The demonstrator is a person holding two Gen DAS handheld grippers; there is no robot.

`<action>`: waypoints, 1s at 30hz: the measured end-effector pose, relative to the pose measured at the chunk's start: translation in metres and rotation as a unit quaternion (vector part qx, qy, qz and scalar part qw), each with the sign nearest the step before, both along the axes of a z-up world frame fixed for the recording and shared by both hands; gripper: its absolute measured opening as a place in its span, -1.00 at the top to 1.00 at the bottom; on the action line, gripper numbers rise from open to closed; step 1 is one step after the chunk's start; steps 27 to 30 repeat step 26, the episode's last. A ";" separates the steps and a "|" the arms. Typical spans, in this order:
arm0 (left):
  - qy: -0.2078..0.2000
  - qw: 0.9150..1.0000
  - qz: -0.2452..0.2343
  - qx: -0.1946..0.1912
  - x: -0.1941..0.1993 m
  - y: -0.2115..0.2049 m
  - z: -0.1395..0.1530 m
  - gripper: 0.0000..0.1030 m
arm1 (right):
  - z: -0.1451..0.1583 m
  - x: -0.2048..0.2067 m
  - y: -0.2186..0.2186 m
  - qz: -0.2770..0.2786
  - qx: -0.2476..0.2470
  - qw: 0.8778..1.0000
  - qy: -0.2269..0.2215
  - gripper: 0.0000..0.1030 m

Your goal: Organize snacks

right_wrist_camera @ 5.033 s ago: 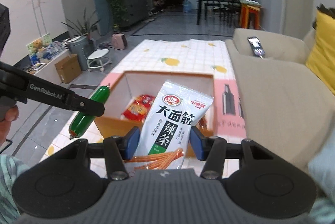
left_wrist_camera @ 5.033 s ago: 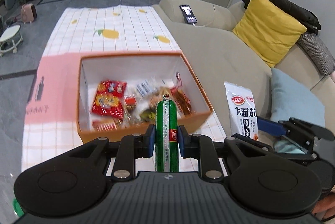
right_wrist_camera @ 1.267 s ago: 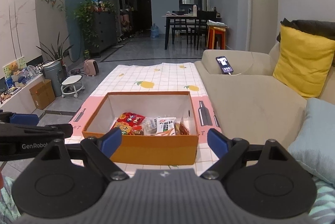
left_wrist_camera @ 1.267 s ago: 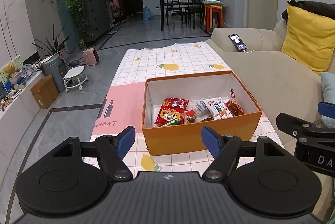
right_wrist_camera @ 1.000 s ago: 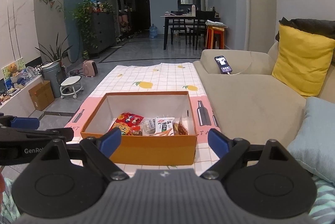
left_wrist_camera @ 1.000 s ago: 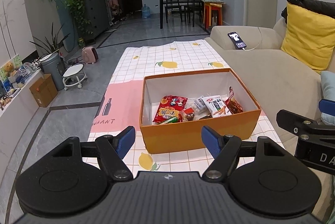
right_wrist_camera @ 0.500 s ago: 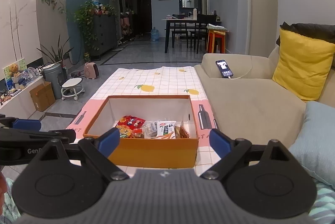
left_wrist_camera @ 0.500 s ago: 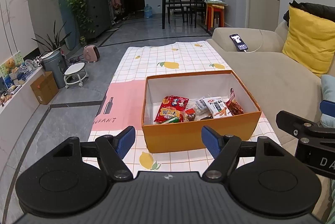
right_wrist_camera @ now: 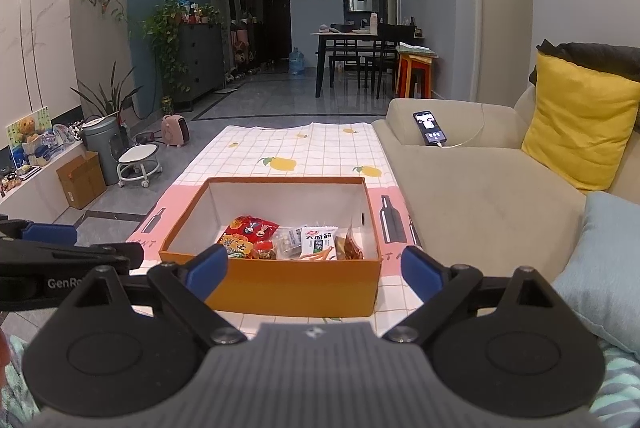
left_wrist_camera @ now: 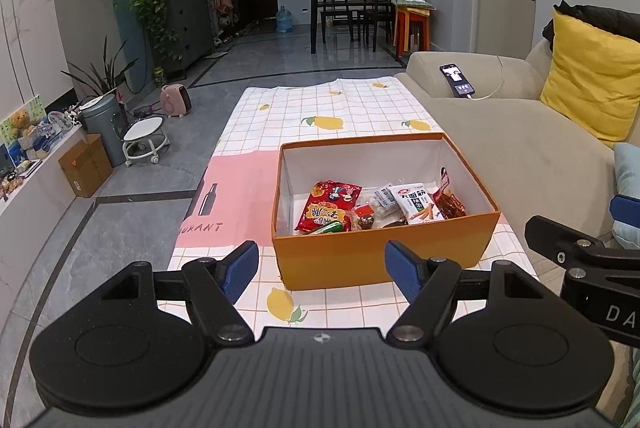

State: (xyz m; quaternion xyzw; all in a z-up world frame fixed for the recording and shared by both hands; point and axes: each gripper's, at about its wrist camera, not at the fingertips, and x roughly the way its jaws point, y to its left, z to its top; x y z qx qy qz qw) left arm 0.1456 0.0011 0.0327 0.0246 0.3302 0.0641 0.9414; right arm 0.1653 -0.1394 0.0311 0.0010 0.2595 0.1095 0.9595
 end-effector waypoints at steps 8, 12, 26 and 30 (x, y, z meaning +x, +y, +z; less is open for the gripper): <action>0.002 1.000 0.003 -0.003 -0.002 -0.001 0.001 -0.64 | 0.001 -0.001 0.000 0.000 0.000 1.000 -0.001 -0.77; 0.002 1.000 0.003 -0.002 -0.001 -0.001 0.002 -0.64 | 0.001 -0.001 0.001 0.000 0.000 1.000 -0.001 -0.77; -0.006 1.000 0.005 0.003 -0.005 -0.001 0.005 -0.64 | 0.003 -0.002 0.001 0.001 -0.003 1.000 -0.003 -0.77; -0.006 1.000 0.005 0.003 -0.005 -0.001 0.005 -0.64 | 0.003 -0.002 0.001 0.001 -0.003 1.000 -0.003 -0.77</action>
